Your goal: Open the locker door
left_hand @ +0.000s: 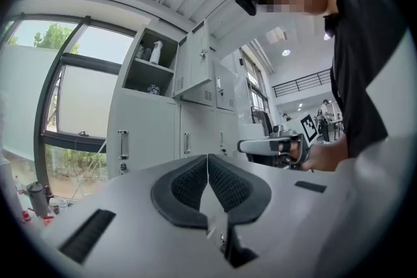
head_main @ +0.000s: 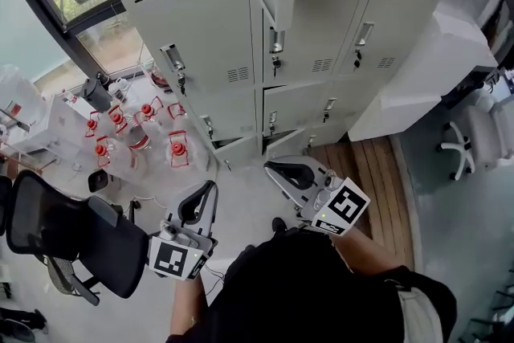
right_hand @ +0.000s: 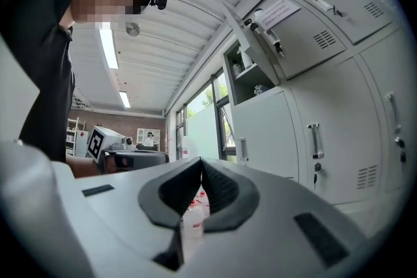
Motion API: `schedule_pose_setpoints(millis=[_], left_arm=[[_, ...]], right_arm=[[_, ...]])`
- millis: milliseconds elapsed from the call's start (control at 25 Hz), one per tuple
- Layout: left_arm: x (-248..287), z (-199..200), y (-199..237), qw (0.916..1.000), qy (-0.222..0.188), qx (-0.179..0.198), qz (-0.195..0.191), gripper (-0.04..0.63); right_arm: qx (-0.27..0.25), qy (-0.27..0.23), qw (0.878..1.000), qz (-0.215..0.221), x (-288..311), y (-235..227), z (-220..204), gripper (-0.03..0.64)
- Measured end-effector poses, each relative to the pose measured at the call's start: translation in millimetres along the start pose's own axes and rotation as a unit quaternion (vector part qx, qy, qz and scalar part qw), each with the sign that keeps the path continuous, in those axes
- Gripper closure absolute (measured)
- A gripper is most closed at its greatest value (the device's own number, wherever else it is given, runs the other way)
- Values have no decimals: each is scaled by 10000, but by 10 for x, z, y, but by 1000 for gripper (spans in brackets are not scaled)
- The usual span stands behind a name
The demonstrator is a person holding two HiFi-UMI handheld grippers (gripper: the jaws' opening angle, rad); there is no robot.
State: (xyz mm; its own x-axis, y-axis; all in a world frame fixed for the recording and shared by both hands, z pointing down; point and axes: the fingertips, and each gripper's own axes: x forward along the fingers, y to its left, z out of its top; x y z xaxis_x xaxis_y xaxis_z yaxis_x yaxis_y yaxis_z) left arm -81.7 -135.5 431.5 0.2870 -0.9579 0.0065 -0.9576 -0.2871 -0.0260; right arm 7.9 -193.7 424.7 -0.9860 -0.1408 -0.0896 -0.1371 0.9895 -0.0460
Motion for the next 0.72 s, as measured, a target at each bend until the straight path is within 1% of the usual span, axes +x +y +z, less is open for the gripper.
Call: schedule_pose_setpoints(millis=[160, 240, 360, 520, 600, 720], left_arm=[[-361, -46, 10, 9999, -27, -57, -134, 577], [-545, -52, 32, 9997, -136, -147, -172, 577], [-793, -44, 33, 9988, -262, -296, -282, 577], [-1033, -33, 8, 9976, -388, -345, -464, 577], [-1150, -39, -20, 9968, -461, -370, -536, 577], [-1282, -135, -61, 9962, -425, -436, -623, 577]], right_arm=[[-98, 47, 9999, -113, 79, 394, -45, 603], [-171, 32, 9997, -185, 95, 577, -49, 603], [-137, -79, 9994, -302, 115, 842, -38, 603], [-193, -262, 9987, -399, 126, 1137, -4, 603], [-269, -261, 9984, -416, 118, 1245, -14, 604], [-278, -175, 9989, -329, 102, 1362, -92, 604]])
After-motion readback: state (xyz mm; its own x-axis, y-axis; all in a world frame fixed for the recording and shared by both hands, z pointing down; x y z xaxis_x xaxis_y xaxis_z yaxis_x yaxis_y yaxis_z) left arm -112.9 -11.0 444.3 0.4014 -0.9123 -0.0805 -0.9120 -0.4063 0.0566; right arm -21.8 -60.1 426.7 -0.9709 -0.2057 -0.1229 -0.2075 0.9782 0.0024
